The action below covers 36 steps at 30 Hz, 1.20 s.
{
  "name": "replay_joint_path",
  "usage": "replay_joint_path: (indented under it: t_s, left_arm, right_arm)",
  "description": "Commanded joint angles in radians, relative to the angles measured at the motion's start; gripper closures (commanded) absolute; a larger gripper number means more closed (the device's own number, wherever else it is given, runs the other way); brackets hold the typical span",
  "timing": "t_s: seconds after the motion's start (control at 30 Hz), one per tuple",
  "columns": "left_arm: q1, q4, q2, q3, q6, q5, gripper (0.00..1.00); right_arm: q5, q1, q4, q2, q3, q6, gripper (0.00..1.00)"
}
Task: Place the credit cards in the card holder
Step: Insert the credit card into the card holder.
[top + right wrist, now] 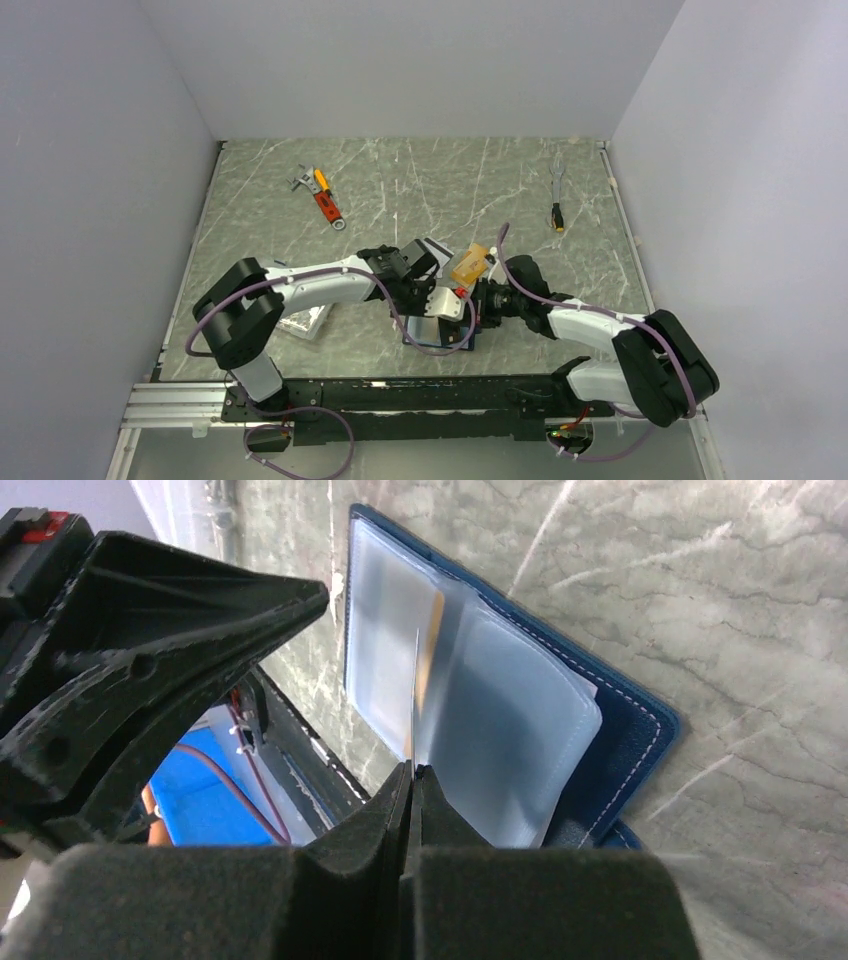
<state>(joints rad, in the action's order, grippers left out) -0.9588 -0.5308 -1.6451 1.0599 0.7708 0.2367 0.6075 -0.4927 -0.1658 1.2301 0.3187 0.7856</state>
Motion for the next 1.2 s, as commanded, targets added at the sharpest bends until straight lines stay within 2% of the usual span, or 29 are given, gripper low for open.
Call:
replay_joint_path:
  t_s: [0.0,0.6,1.17]
  left_arm:
    - [0.009,0.053,-0.026,-0.021,0.020,-0.019,0.92]
    - [0.009,0.067,-0.035,-0.070,0.040,-0.031,0.95]
    - [0.000,0.065,-0.035,-0.071,0.045,-0.036,0.96]
  right_arm:
    - [0.039,-0.002,-0.016,0.040,0.008,-0.017,1.00]
    - [0.066,0.000,0.025,0.042,0.000,-0.029,1.00]
    - [0.103,0.000,-0.107,0.172,0.009,-0.011,1.00]
